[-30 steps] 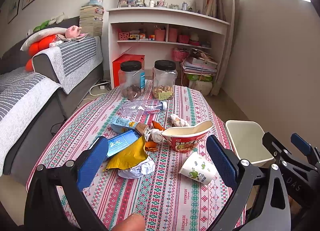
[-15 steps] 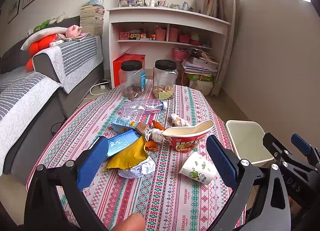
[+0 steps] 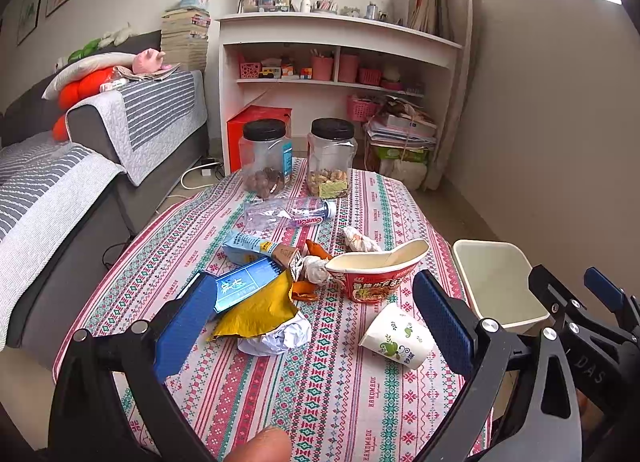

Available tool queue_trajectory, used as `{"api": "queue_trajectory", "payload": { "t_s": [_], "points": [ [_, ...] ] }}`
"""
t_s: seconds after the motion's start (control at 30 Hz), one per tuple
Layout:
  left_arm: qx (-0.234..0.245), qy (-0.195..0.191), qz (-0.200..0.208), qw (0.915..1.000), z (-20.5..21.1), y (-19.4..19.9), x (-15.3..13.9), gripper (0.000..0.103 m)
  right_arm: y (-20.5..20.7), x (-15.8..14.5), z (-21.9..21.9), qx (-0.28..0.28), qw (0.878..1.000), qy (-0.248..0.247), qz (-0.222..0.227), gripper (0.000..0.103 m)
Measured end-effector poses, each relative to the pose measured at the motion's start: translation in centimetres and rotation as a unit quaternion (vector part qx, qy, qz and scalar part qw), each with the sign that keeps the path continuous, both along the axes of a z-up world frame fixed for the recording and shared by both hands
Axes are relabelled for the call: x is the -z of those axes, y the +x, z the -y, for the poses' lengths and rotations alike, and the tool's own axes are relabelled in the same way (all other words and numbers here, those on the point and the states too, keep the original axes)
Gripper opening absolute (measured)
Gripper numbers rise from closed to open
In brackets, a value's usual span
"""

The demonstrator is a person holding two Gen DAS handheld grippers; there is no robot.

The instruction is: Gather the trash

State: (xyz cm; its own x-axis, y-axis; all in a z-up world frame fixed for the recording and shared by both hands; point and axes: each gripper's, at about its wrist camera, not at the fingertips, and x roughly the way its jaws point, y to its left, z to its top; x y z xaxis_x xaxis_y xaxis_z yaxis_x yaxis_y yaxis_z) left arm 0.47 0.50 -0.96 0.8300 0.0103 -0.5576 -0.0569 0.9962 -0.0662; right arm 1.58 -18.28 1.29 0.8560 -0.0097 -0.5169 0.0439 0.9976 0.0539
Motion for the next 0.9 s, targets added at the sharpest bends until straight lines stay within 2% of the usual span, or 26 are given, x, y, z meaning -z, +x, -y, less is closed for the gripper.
{"api": "queue_trajectory", "payload": {
  "t_s": [0.9],
  "points": [
    [-0.003,-0.005,-0.007,1.0000,-0.5,-0.1,0.9,0.095,0.2,0.0,0.0,-0.001,1.000,-0.001,-0.002,0.096]
  ]
}}
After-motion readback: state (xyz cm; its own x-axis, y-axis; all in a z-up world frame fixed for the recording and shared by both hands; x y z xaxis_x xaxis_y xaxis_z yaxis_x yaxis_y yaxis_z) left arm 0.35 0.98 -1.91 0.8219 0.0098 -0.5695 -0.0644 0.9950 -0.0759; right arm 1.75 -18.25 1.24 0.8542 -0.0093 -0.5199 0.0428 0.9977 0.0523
